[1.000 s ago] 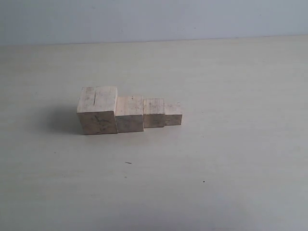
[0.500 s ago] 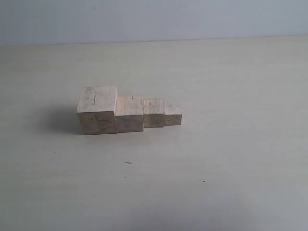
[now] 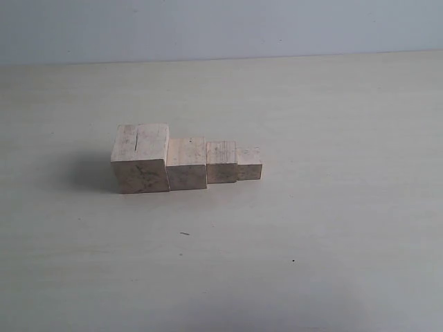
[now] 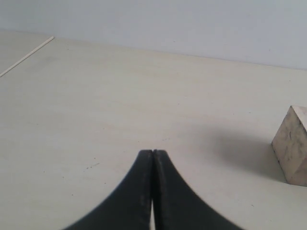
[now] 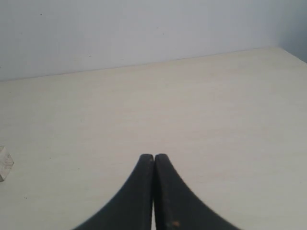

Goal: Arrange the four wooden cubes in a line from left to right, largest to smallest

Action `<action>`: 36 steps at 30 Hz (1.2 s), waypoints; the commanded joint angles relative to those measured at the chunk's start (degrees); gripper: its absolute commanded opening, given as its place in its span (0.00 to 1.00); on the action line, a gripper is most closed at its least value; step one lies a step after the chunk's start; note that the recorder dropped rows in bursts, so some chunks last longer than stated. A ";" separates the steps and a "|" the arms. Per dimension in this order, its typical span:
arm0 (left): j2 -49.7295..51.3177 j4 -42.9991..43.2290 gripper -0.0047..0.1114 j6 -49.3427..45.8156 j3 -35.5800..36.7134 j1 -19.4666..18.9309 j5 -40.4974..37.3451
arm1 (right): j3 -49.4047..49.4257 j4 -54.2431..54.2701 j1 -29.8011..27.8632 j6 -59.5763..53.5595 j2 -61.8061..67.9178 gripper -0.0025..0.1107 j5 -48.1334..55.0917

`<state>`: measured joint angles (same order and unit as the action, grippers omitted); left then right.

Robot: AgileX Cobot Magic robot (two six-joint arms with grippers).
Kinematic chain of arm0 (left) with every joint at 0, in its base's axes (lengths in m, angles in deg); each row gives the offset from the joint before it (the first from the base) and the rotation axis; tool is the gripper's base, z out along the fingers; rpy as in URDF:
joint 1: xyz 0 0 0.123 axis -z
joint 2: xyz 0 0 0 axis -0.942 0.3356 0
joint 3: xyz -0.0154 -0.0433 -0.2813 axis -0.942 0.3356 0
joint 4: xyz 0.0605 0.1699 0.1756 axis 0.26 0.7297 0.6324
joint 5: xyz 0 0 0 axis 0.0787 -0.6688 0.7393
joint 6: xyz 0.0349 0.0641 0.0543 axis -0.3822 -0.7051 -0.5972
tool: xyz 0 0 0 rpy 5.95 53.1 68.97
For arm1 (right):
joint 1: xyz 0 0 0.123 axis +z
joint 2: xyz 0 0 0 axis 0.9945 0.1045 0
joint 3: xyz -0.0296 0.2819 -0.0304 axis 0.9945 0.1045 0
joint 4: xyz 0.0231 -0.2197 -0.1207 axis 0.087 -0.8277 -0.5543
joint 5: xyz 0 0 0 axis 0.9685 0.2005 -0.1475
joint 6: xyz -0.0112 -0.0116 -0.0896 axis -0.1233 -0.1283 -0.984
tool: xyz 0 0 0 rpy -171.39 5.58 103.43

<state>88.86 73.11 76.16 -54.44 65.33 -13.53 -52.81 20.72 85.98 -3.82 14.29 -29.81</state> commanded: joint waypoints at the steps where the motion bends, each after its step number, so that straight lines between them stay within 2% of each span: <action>1: -0.36 -0.49 0.04 0.24 0.17 -0.20 0.71 | 0.24 -1.15 0.00 -0.25 -0.38 0.02 -3.45; 5: -0.36 -0.49 0.04 0.24 0.17 -0.20 0.71 | 0.24 -6.80 0.00 -0.10 -0.38 0.02 -0.92; 36: -0.36 -0.49 0.04 0.24 0.17 -0.20 0.71 | 0.24 -6.69 0.00 -0.25 -0.38 0.02 -1.04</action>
<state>88.86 73.11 76.16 -54.44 65.33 -13.53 -52.81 14.35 85.98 -3.92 14.29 -30.64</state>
